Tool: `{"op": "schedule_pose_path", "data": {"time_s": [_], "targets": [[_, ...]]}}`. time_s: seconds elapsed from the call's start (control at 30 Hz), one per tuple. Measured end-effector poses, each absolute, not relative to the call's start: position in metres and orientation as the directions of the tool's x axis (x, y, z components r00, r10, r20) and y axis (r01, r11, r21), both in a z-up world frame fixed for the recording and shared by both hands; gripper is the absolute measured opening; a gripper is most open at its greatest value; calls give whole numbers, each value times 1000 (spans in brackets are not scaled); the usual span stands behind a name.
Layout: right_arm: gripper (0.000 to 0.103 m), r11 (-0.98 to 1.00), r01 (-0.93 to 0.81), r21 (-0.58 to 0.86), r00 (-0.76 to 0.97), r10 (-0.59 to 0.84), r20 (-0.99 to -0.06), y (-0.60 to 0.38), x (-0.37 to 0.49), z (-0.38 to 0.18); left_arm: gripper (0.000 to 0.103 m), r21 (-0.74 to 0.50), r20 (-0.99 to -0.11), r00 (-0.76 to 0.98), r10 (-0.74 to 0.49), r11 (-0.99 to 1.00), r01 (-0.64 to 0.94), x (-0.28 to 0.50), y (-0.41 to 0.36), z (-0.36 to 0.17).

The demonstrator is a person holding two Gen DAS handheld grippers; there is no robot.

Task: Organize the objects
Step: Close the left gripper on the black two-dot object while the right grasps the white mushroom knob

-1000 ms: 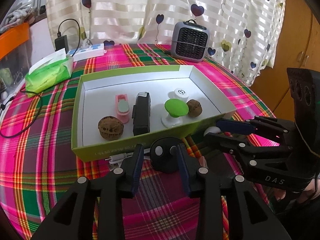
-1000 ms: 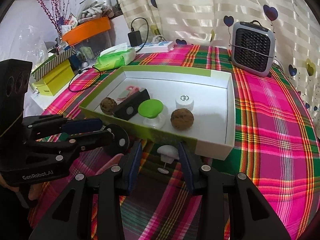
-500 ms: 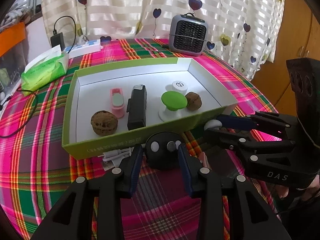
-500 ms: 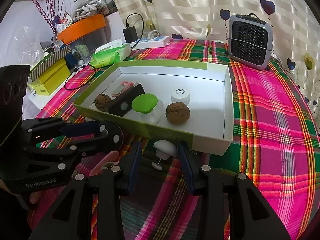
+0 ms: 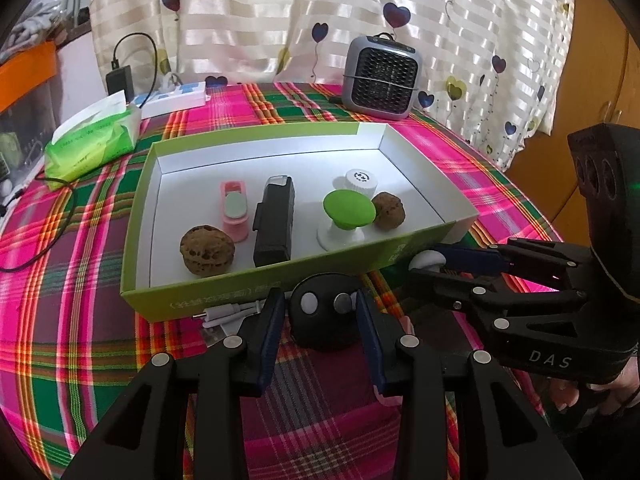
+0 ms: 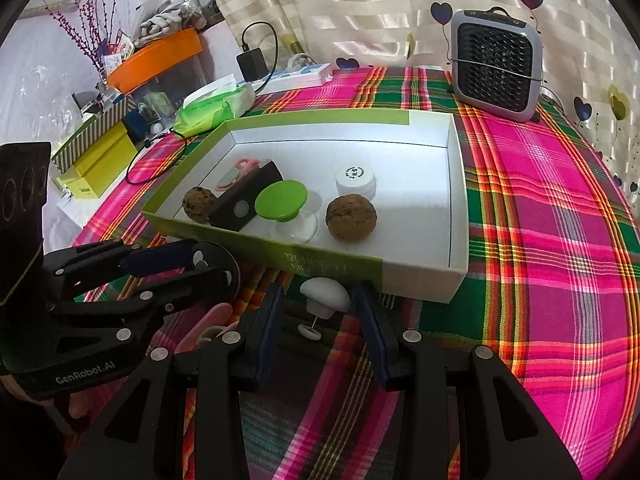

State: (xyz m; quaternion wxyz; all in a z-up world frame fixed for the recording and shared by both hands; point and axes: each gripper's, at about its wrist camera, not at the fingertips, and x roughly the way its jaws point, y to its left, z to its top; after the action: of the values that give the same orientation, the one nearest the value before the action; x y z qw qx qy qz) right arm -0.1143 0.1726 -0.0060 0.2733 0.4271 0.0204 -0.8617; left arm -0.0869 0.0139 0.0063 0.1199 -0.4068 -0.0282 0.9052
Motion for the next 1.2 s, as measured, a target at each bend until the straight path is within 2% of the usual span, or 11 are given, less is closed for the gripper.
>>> {"op": "schedule_pose_path", "data": {"time_s": [0.1, 0.17, 1.2], "targets": [[38, -852, 488, 191, -490, -448, -748, 172, -114, -6, 29, -150, -732, -636, 245, -968, -200, -87, 15, 6], [26, -851, 489, 189, -489, -448, -749, 171, -114, -6, 28, -152, -732, -636, 246, -968, -200, -87, 15, 7], [26, -800, 568, 195, -518, -531, -671, 165, -96, 10, 28, -194, -680, -677, 282, -960, -204, -78, 7, 22]]}}
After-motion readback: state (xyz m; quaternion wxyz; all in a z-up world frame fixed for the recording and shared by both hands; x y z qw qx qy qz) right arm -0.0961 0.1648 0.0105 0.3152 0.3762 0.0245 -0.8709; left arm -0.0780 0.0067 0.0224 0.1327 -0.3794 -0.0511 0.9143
